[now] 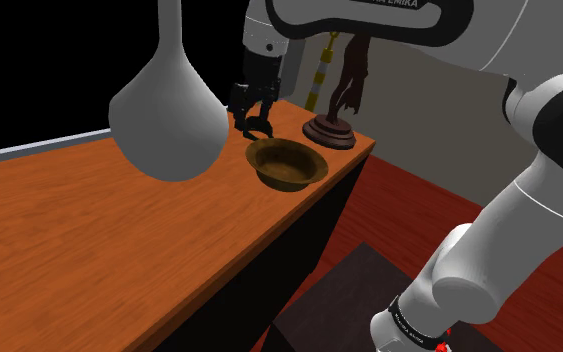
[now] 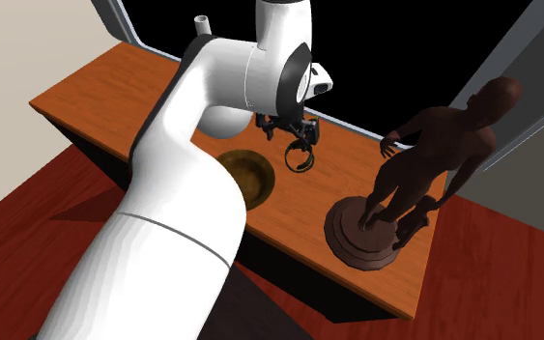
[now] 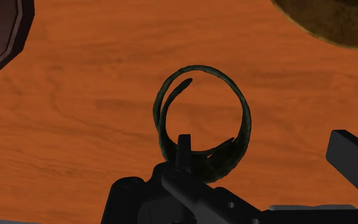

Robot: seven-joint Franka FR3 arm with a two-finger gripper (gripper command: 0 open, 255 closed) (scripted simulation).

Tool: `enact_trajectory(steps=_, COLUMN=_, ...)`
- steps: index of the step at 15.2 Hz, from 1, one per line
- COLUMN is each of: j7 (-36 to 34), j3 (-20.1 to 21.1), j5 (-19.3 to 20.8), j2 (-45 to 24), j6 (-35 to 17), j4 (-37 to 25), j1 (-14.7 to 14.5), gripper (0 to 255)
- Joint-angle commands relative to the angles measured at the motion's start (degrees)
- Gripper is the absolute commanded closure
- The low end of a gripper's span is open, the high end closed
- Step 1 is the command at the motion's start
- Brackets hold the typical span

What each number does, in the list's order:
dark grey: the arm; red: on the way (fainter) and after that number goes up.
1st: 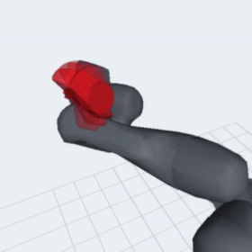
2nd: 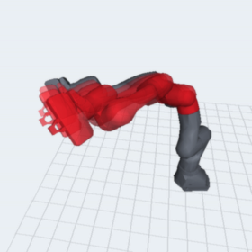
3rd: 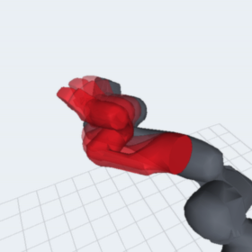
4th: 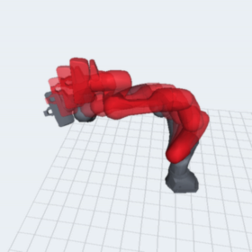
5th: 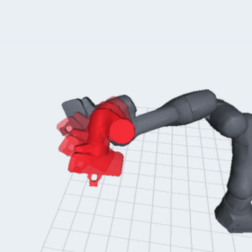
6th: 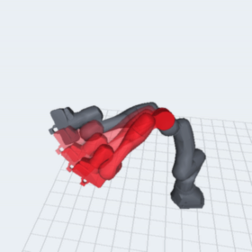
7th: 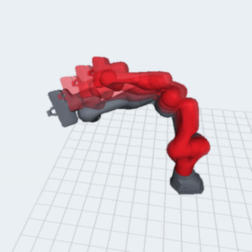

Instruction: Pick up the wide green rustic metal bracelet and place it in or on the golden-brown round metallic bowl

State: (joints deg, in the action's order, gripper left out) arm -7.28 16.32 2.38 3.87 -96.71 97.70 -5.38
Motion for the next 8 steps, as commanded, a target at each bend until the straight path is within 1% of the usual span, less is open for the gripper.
enact_trajectory(steps=1, j7=0.0, j3=0.0, j5=-0.1, j2=0.4, j6=-1.7, j4=2.0, j1=0.0, gripper=0)
enact_trajectory(steps=4, j7=0.0, j3=-0.1, j5=-0.1, j2=0.5, j6=-3.7, j4=4.2, j1=0.1, gripper=0)
enact_trajectory(steps=8, j7=0.0, j3=-0.1, j5=-0.1, j2=0.5, j6=-3.7, j4=4.2, j1=0.1, gripper=0)
